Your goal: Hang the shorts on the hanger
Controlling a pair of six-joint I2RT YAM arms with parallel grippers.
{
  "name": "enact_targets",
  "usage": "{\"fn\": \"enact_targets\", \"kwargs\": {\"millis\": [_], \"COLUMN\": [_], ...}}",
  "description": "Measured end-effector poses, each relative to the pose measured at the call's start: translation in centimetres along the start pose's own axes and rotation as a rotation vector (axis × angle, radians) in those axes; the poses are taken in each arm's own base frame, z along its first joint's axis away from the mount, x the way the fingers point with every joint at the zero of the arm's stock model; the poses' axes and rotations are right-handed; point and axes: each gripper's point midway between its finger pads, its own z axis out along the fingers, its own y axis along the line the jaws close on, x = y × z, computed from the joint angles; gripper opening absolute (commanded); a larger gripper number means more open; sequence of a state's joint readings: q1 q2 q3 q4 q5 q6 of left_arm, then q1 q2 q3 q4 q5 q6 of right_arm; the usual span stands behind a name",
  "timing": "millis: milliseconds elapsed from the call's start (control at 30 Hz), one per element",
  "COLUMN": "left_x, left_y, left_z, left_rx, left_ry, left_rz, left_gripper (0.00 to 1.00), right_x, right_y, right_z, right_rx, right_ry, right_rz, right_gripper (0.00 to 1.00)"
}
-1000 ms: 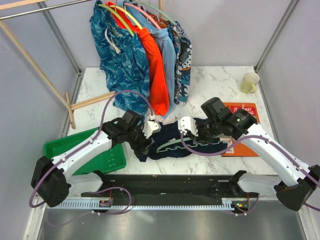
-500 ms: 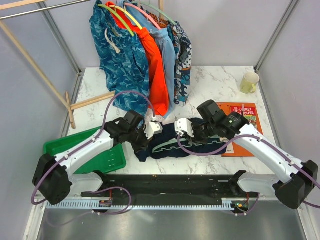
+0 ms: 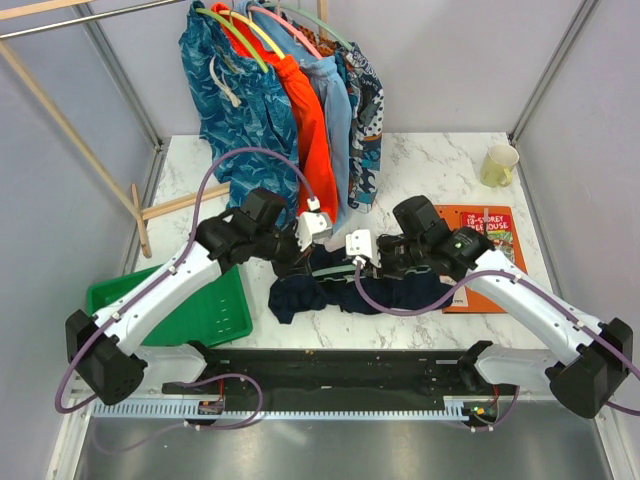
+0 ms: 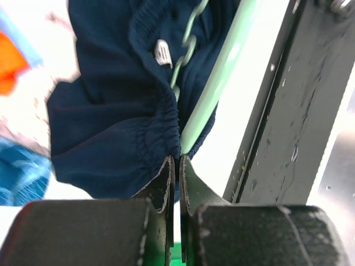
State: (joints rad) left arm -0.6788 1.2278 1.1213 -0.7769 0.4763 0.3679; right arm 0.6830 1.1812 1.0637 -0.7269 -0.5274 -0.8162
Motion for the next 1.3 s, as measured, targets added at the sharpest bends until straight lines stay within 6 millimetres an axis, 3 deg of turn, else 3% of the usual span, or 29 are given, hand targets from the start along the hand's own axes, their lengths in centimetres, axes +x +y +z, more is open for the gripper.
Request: {"fn": "enact_targets", "kwargs": {"millis": [100,467,533,567,600,700,833,933,1167,1267,1300], "left_x": [-1.9,-4.2,-4.3,-4.2,-4.1,-3.9,-2.7,-1.8,0.9,1.2,1.3], "left_y": [0.0,-0.6,-0.6,-0.4,-0.2,0.7,2.4,1.5,0.2,0.0,0.0], "left_z": [-0.1,1.2,1.2,1.1,0.9,-0.3,-3.2,-3.8,-1.0,0.6,1.1], "left_rx": [0.013,0.084,0.083,0.08,0.079,0.076,0.001,0.004,0.083,0.102,0.109], "left_ry": [-0.021,-0.013,-0.014,-0.013,-0.015,-0.048,-0.103,-0.111,-0.049,-0.035,-0.031], "left_rz": [0.017,-0.023,-0.026,-0.03,-0.033,-0.028,0.049,0.173,0.316,0.349,0.356], "left_gripper": [0.02,0.02,0.2,0.34,0.58,0.76,0.78,0.79,0.8,0.73,0.64], "right_x": [-0.2,0.2,0.1,0.1,0.1,0.3,0.5,0.3,-0.1,-0.2,-0.3], "right_y": [-0.5,-0.5,-0.6,-0.6,-0.5,-0.3,0.2,0.1,-0.2,-0.1,-0.1], "right_z": [0.6,2.5,2.7,2.8,2.9,3.2,3.5,3.5,3.5,3.5,3.5], "right_rx": [0.017,0.023,0.028,0.028,0.029,0.031,0.022,0.026,0.031,0.028,0.026], "right_ry": [-0.027,-0.084,-0.096,-0.101,-0.107,-0.122,-0.133,-0.144,-0.161,-0.166,-0.169], "right_rz": [-0.016,0.028,0.037,0.043,0.046,0.051,0.067,0.067,0.062,0.059,0.058], "right_gripper": [0.0,0.0,0.0,0.0,0.0,0.0,0.0,0.0,0.0,0.0,0.0]}}
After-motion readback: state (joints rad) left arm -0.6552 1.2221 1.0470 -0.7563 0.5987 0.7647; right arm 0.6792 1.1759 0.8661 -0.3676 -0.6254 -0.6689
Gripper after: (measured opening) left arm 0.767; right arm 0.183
